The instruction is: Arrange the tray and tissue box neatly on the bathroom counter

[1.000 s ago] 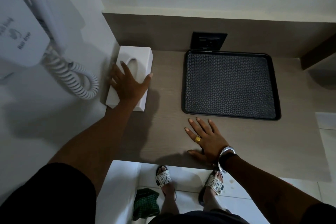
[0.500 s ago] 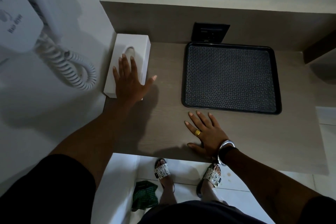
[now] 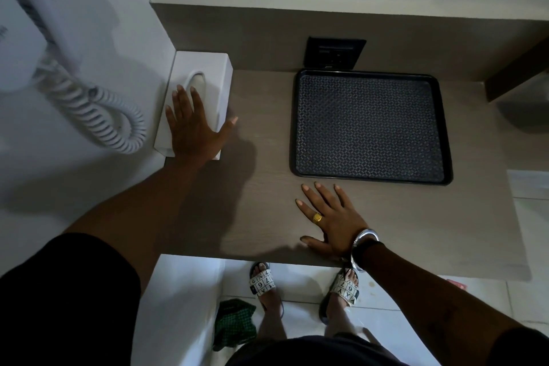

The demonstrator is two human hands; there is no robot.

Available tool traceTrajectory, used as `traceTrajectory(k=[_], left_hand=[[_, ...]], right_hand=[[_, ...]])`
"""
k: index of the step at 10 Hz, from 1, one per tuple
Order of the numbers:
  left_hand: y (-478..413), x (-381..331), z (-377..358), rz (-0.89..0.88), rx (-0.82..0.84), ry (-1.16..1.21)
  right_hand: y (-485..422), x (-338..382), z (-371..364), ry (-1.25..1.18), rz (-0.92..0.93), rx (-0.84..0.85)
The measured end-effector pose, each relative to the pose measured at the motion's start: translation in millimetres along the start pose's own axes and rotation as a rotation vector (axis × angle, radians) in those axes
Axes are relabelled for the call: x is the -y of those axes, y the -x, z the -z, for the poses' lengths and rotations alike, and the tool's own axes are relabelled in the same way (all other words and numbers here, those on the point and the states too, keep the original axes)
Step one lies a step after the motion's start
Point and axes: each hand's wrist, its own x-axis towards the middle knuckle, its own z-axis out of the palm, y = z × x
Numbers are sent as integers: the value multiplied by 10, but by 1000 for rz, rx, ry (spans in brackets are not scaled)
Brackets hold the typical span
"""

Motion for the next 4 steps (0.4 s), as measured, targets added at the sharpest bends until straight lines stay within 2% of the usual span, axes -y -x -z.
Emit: traceTrajectory(k=[2,3,4], left_hand=[[21,-26,27,0,12,-3],[86,-154,190,-1,28,33],[254,-461,457,-196,-87,119]], right_hand=[[40,32,-8,4,8,-11],[21,29,175,-30,-14,37],[268,202,285,-194,-63,8]])
